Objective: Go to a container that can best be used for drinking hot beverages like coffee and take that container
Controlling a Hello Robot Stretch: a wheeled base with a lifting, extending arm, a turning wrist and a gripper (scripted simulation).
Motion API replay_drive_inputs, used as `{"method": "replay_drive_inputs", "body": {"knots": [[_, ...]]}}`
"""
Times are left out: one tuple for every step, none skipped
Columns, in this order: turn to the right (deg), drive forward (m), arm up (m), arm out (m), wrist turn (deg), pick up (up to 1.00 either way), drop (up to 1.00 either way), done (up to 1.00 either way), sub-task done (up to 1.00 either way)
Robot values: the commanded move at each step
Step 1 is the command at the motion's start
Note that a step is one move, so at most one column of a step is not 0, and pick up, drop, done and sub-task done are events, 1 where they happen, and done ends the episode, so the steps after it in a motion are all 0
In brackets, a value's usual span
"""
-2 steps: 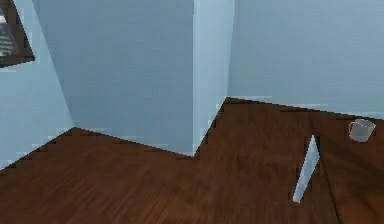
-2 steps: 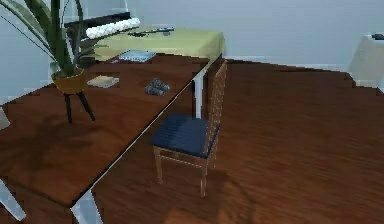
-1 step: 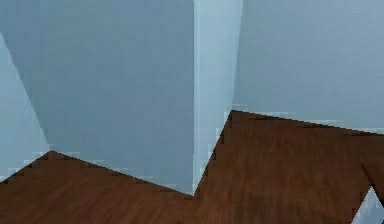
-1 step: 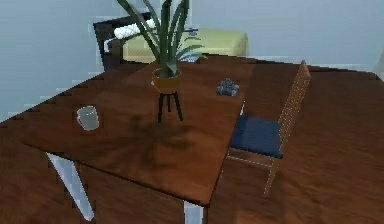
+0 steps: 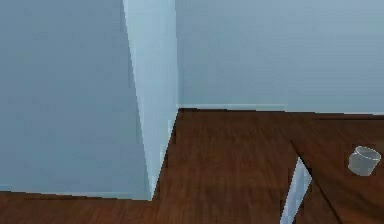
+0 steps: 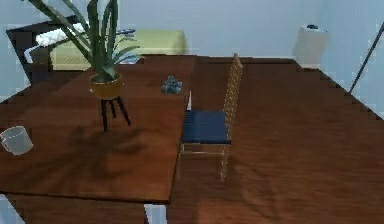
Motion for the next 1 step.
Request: {"method": "replay_drive_inputs", "body": {"knots": [[3.0,0.00,0.00,0.00,0.0,0.00,0.00,0.00,0.00]]}}
